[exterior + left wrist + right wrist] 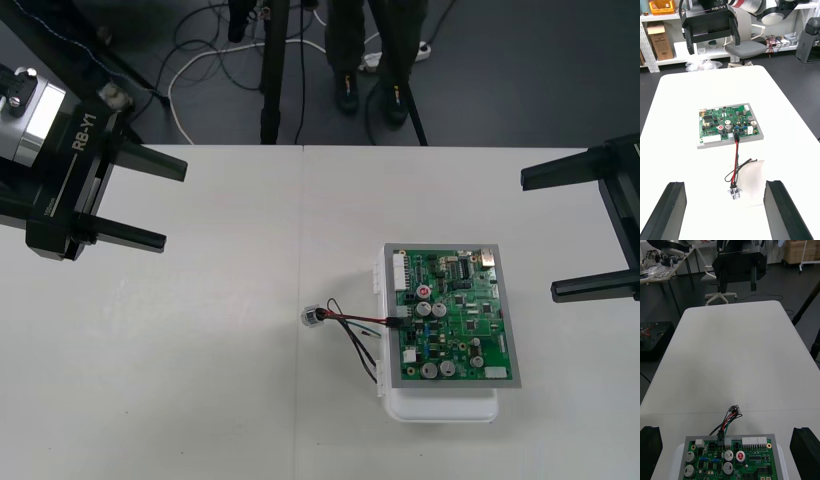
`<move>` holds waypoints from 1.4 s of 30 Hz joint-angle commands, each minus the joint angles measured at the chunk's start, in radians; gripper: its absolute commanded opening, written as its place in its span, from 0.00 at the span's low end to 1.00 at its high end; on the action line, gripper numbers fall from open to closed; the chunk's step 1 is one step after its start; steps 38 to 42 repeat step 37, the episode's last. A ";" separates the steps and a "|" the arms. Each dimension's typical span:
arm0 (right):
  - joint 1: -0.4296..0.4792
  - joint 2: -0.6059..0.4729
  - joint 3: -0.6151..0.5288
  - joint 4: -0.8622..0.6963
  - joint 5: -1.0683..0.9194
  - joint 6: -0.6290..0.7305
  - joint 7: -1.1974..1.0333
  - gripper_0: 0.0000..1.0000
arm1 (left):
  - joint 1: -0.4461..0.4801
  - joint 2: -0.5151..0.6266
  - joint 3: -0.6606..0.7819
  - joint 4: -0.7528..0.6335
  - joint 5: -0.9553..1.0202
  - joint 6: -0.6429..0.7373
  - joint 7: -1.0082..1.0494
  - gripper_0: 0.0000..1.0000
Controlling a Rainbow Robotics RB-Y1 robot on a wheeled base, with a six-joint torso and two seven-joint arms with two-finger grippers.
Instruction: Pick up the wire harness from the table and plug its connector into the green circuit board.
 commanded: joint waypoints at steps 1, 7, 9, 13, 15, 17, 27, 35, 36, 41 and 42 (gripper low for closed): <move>0.010 -0.035 -0.035 -0.023 0.005 -0.007 -0.027 1.00 | -0.011 0.043 0.029 -0.022 0.017 0.040 -0.026 0.61; 0.010 -0.035 -0.035 -0.023 0.005 -0.007 -0.027 1.00 | -0.011 0.043 0.029 -0.022 0.017 0.040 -0.026 0.62; 0.010 -0.035 -0.035 -0.023 0.005 -0.007 -0.027 1.00 | -0.011 0.043 0.029 -0.022 0.017 0.040 -0.026 0.61; 0.010 -0.035 -0.035 -0.023 0.005 -0.007 -0.027 1.00 | -0.011 0.043 0.029 -0.022 0.017 0.040 -0.026 0.61; 0.010 -0.035 -0.035 -0.023 0.005 -0.007 -0.027 1.00 | -0.011 0.043 0.029 -0.022 0.017 0.040 -0.026 0.61; 0.010 -0.035 -0.035 -0.023 0.005 -0.007 -0.027 1.00 | -0.011 0.043 0.029 -0.022 0.017 0.040 -0.026 0.61; 0.010 -0.035 -0.035 -0.023 0.005 -0.007 -0.027 1.00 | -0.011 0.043 0.029 -0.022 0.017 0.040 -0.026 0.61; 0.010 -0.035 -0.035 -0.023 0.005 -0.007 -0.027 1.00 | -0.011 0.043 0.029 -0.022 0.017 0.040 -0.026 0.61; 0.010 -0.035 -0.035 -0.023 0.005 -0.007 -0.027 1.00 | -0.011 0.043 0.029 -0.022 0.017 0.040 -0.026 0.61; 0.010 -0.035 -0.035 -0.023 0.005 -0.007 -0.027 1.00 | -0.011 0.043 0.029 -0.022 0.017 0.040 -0.026 0.61; 0.010 -0.035 -0.035 -0.023 0.005 -0.007 -0.027 1.00 | -0.011 0.043 0.029 -0.022 0.017 0.040 -0.026 0.61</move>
